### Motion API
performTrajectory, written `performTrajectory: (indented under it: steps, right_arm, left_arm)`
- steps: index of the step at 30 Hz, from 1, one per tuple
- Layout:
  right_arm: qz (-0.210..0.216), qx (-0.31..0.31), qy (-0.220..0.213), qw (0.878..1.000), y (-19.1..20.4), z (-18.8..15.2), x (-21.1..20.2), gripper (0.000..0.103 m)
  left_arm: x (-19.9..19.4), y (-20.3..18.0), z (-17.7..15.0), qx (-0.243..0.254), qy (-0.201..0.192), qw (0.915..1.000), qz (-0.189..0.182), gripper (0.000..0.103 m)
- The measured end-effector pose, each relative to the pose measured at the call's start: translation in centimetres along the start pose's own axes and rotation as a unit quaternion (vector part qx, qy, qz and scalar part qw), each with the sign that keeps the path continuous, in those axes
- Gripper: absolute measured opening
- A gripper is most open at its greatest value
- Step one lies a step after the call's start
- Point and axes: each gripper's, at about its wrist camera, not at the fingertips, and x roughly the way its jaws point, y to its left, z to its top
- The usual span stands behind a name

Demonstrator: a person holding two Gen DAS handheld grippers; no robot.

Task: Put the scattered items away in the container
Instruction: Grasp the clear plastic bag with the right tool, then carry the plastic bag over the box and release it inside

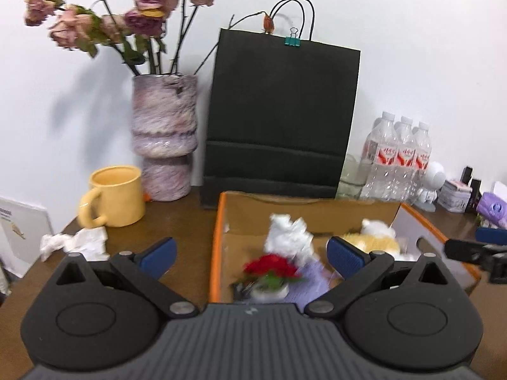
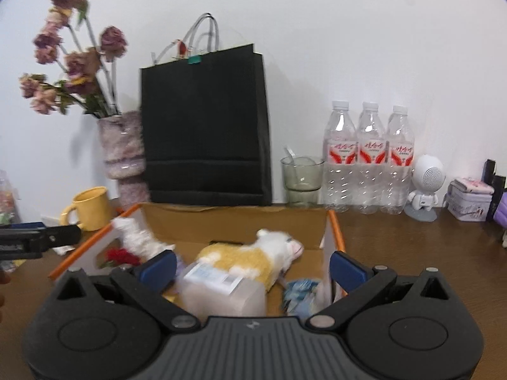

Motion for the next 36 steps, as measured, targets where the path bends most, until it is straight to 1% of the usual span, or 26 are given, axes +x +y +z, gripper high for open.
performTrajectory:
  steps: [3, 6, 9, 10, 12, 15, 17, 18, 19, 20, 22, 25, 28, 33, 36]
  right_arm:
    - [0.012, -0.009, 0.012, 1.0, 1.0, -1.5, -1.6, 0.103]
    - [0.029, -0.018, 0.04, 0.999, 2.4, -3.4, -2.3, 0.103]
    - [0.049, -0.007, 0.057, 0.997, 3.6, -5.2, -2.5, 0.1]
    - [0.055, -0.003, 0.06, 0.997, 4.0, -5.6, -2.5, 0.096]
    - [0.067, -0.008, 0.07, 0.995, 4.9, -6.1, -2.2, 0.094]
    - [0.073, -0.018, 0.078, 0.994, 6.3, -6.5, -1.4, 0.089]
    - [0.078, -0.021, 0.088, 0.993, 7.1, -6.8, -0.7, 0.08]
    - [0.079, -0.023, 0.093, 0.992, 7.4, -6.9, -0.4, 0.077]
    - [0.078, -0.025, 0.099, 0.992, 7.6, -7.1, 0.0, 0.071]
    - [0.078, -0.026, 0.105, 0.991, 7.8, -7.3, 0.3, 0.063]
    - [0.085, -0.02, 0.116, 0.989, 7.6, -7.6, 0.6, 0.054]
    - [0.097, -0.004, 0.109, 0.989, 6.7, -7.5, -0.1, 0.042]
    - [0.09, 0.006, 0.091, 0.992, 5.4, -7.4, -1.0, 0.04]
    - [0.067, 0.027, 0.085, 0.994, 2.7, -7.7, -2.1, 0.04]
    - [0.053, 0.039, 0.084, 0.994, 1.1, -7.9, -2.6, 0.04]
  left_arm:
    - [-1.4, 0.8, -1.4, 0.004, 0.01, 0.9999, 0.012, 0.103]
    - [-2.3, 1.5, -2.9, 0.003, 0.025, 0.9995, 0.019, 0.103]
    - [-2.9, 2.1, -4.6, 0.003, 0.035, 0.999, 0.029, 0.103]
    - [-3.0, 2.3, -5.1, 0.004, 0.039, 0.9986, 0.035, 0.103]
    - [-3.0, 2.7, -5.9, 0.0, 0.053, 0.9978, 0.04, 0.103]
    - [-2.9, 3.2, -6.6, -0.01, 0.067, 0.9969, 0.04, 0.103]
    - [-2.8, 3.2, -6.9, -0.012, 0.072, 0.9965, 0.039, 0.103]
    - [-2.8, 3.2, -7.0, -0.012, 0.074, 0.9965, 0.037, 0.103]
    - [-2.8, 3.1, -7.1, -0.012, 0.075, 0.9966, 0.033, 0.103]
    - [-2.8, 2.9, -7.1, -0.01, 0.076, 0.9967, 0.028, 0.103]
    - [-2.8, 2.6, -7.2, -0.007, 0.076, 0.9968, 0.024, 0.103]
    - [-2.8, 2.0, -7.4, -0.004, 0.079, 0.9967, 0.018, 0.103]
    - [-2.9, 1.1, -7.5, -0.003, 0.083, 0.9965, 0.007, 0.103]
    - [-2.7, -1.3, -7.9, 0.003, 0.091, 0.9957, -0.02, 0.103]
    - [-2.4, -3.1, -7.9, 0.015, 0.091, 0.9951, -0.036, 0.096]
